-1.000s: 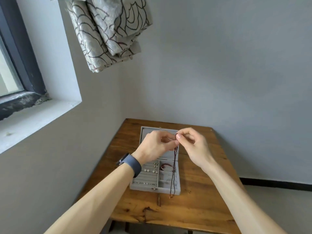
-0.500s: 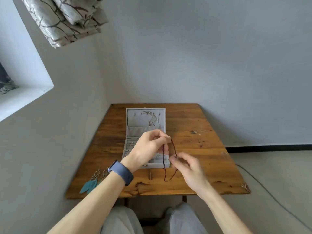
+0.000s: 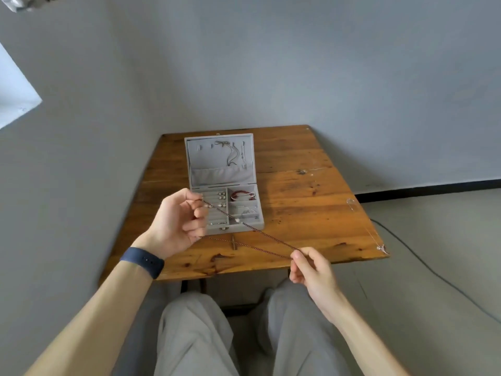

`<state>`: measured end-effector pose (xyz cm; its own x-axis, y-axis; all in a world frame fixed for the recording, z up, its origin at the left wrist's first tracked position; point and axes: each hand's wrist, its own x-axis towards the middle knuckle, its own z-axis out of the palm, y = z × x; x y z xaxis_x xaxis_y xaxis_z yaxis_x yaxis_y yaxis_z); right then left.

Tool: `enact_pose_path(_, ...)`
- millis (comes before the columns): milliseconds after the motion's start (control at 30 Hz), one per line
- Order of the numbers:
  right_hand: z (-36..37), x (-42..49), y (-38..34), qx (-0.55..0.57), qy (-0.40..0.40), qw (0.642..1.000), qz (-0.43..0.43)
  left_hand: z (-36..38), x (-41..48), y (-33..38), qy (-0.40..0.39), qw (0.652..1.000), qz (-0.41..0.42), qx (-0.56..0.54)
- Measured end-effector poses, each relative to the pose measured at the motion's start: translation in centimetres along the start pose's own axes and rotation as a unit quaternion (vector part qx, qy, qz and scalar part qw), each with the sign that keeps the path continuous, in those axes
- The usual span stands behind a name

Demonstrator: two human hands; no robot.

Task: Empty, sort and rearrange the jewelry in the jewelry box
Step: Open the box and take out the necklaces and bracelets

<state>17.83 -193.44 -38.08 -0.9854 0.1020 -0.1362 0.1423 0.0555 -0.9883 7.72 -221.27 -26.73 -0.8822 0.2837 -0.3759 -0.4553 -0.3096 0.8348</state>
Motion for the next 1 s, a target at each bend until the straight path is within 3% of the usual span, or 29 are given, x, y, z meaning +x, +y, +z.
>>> enact_pose_path(133, -1.6, -0.9, 0.7, 0.009, 0.010, 1.000, 0.014, -2.1, 0.5, -2.2, -0.035, 0.969, -0.085, 0.228)
enact_pose_path(267, -3.1, -1.9, 1.7, -0.001, 0.008, 0.999, 0.034, -2.0, 1.1, -3.2, -0.107, 0.974, -0.092, 0.176)
enact_pose_path(433, -4.7, -3.9, 2.8, 0.035, 0.034, 0.998, 0.050, 1.0, 3.0, -3.6, -0.102, 0.993, -0.017, 0.060)
enact_pose_path(533, -6.1, -5.5, 3.3, 0.053, 0.083, 0.994, 0.056, 3.1, 5.0, -2.9, -0.066, 0.994, 0.016, 0.089)
enact_pose_path(600, -7.1, -6.4, 3.6, 0.046, 0.107, 0.992, 0.052, 4.7, 6.5, -2.4, -0.022, 0.985, 0.041, 0.168)
enact_pose_path(633, -7.6, -6.9, 3.7, 0.039, 0.115, 0.991, 0.049, 5.6, 7.2, -2.2, 0.010, 0.965, 0.069, 0.252)
enact_pose_path(667, -8.0, -7.2, 3.9, 0.033, 0.122, 0.991, 0.045, 6.3, 8.1, -2.1, 0.039, 0.923, 0.110, 0.368)
enact_pose_path(700, -8.4, -7.6, 4.1, 0.028, 0.130, 0.990, 0.044, 7.0, 8.9, -1.9, 0.054, 0.853, 0.154, 0.496)
enact_pose_path(767, -9.1, -8.0, 4.5, 0.022, 0.146, 0.988, 0.047, 8.2, 10.4, -1.6, 0.050, 0.679, 0.219, 0.699)
enact_pose_path(833, -10.0, -8.1, 4.9, 0.022, 0.166, 0.984, 0.055, 9.4, 11.6, -1.2, 0.038, 0.565, 0.257, 0.783)
enact_pose_path(900, -10.8, -8.1, 5.2, 0.027, 0.187, 0.980, 0.066, 10.6, 12.6, -0.7, 0.034, 0.528, 0.277, 0.802)
enact_pose_path(1000, -11.3, -7.7, 5.4, 0.031, 0.193, 0.977, 0.089, 13.2, 14.1, -1.0, 0.023, 0.527, 0.293, 0.797)
